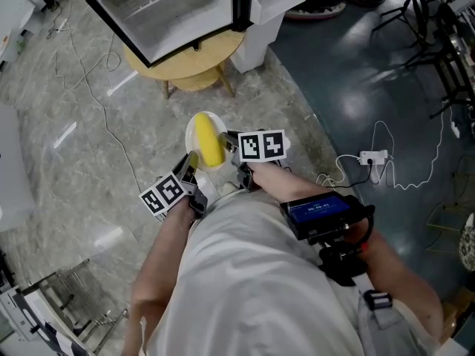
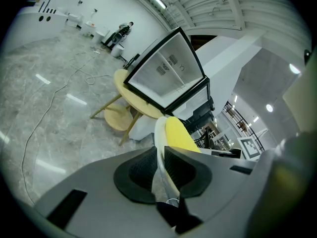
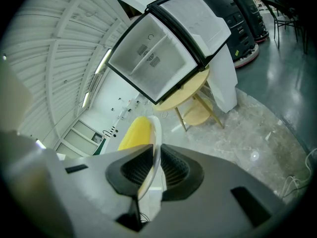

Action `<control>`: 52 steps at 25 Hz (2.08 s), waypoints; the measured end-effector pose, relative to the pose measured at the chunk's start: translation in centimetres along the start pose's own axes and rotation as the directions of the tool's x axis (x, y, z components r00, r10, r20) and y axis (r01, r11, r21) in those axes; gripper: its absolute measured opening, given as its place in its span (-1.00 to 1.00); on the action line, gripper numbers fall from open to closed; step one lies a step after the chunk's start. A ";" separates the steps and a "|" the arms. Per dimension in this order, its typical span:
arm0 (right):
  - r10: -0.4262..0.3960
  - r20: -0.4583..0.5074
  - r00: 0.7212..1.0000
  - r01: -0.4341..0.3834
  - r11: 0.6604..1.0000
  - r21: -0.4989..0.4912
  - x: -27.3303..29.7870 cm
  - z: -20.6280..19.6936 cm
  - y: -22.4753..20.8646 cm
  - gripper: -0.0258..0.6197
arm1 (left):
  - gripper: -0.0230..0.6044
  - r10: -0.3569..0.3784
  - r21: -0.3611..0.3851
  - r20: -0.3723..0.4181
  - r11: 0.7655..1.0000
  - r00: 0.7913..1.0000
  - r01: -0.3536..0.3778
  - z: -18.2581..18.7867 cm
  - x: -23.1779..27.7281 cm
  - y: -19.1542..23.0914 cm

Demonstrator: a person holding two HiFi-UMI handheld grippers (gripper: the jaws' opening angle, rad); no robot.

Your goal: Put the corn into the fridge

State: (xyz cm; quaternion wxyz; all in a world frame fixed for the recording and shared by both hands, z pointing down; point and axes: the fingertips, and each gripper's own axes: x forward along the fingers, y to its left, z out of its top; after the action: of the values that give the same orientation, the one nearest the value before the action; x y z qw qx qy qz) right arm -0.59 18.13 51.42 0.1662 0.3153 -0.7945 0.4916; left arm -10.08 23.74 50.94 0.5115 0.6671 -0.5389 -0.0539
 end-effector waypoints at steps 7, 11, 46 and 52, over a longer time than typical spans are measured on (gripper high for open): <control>0.000 -0.013 1.000 0.000 1.000 -0.010 0.9 3.0 -1.6 -0.77 | -0.77 0.016 -0.008 -0.009 1.000 1.000 -0.016 1.4 3.0 -0.5; 0.007 -0.021 1.000 -0.007 1.000 -0.012 1.6 4.9 -2.3 -0.77 | -0.77 0.027 -0.008 -0.008 1.000 1.000 -0.027 2.7 4.6 -0.8; 0.090 -0.071 0.993 -0.092 0.996 -0.017 5.8 18.4 -8.5 -0.77 | -0.77 0.118 -0.037 0.033 0.992 0.992 -0.117 10.3 16.8 -3.5; 0.103 -0.063 0.993 -0.104 0.995 -0.009 5.8 19.1 -8.6 -0.77 | -0.77 0.122 -0.037 0.042 0.992 0.992 -0.121 10.8 17.2 -4.0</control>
State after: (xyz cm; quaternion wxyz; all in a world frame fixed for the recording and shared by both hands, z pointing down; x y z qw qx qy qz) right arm 1.69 -3.51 51.71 0.1674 0.2572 -0.8071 0.5044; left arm -7.02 3.26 51.13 0.5131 0.6227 -0.5888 -0.0467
